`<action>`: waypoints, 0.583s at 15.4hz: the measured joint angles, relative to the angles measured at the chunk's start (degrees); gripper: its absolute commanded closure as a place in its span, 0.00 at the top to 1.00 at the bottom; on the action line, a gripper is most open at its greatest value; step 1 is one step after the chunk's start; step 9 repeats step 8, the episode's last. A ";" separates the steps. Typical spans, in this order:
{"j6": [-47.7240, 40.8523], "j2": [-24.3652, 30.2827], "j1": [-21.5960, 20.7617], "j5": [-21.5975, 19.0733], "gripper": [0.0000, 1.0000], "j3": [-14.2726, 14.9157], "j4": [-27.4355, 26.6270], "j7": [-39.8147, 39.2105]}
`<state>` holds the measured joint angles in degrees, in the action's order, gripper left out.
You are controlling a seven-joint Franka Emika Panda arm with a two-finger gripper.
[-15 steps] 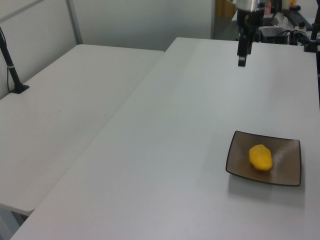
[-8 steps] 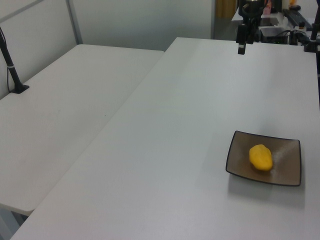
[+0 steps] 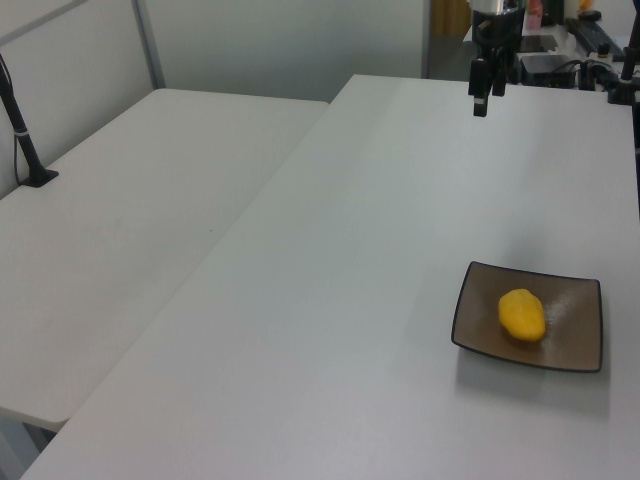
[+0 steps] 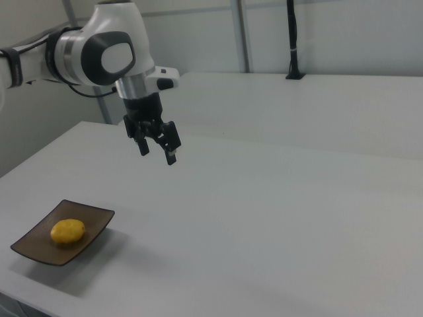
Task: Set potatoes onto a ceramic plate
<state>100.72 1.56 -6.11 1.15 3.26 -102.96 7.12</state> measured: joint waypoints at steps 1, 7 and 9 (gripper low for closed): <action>0.39 -0.47 -0.03 0.00 1.00 -0.01 0.00 0.00; 0.72 -1.01 -0.10 0.00 1.00 -0.04 0.06 0.00; 0.72 -1.01 -0.10 0.00 1.00 -0.08 0.07 0.00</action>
